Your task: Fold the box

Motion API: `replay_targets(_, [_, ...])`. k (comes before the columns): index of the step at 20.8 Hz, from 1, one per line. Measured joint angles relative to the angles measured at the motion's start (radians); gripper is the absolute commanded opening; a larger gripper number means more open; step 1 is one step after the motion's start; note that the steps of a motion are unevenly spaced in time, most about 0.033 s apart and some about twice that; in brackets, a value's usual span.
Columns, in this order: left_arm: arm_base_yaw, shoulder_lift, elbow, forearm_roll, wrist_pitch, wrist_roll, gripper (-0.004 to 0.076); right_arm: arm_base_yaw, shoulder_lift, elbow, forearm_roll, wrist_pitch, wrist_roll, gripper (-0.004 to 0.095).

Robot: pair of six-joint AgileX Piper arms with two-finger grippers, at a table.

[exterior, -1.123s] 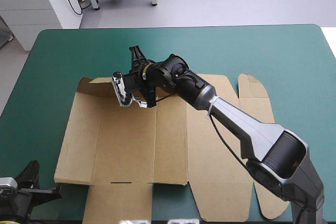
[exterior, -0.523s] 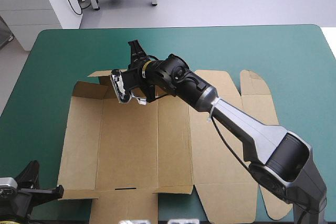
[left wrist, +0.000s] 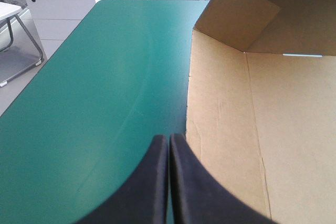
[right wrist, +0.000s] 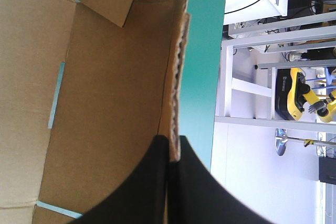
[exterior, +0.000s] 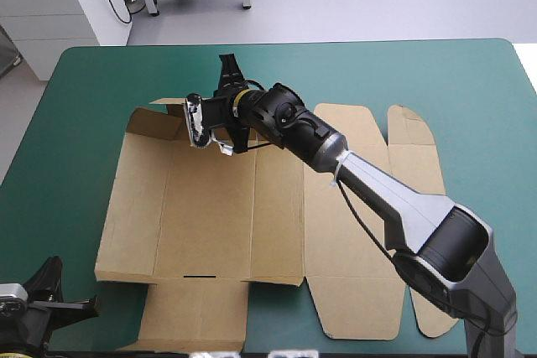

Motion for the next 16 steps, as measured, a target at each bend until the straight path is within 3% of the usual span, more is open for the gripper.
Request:
replay_targets(2, [0.0,0.0,0.0,0.0,0.0,0.0,-0.0008,-0.001,0.003,0.0,-0.001,-0.001,0.009,0.0018])
replay_targets(4, [0.0,0.0,0.0,0.002,0.0,0.0,-0.0008,-0.001,0.003,0.001,0.001,-0.008,0.012,0.0148])
replay_targets(7, [0.0,0.0,0.0,0.002,0.0,0.0,-0.0008,-0.001,0.003,0.001,0.002,-0.02,0.03,0.0494])
replay_targets(10, [0.0,0.0,0.0,0.002,0.0,0.0,-0.0008,-0.001,0.003,0.001,-0.01,-0.052,0.094,0.0594])
replay_targets(13, [0.0,0.0,0.0,0.002,0.0,0.0,-0.0008,-0.001,0.003,0.001,-0.066,-0.054,0.219,0.0504])
replay_targets(15, [0.0,0.0,0.0,0.003,-0.001,0.0,-0.0008,-0.001,-0.002,0.001,-0.078,-0.005,0.305,0.0227])
replay_targets(16, [0.0,0.0,0.0,0.003,-0.001,0.0,-0.0008,-0.001,-0.005,0.001,-0.078,0.013,0.326,-0.0011])
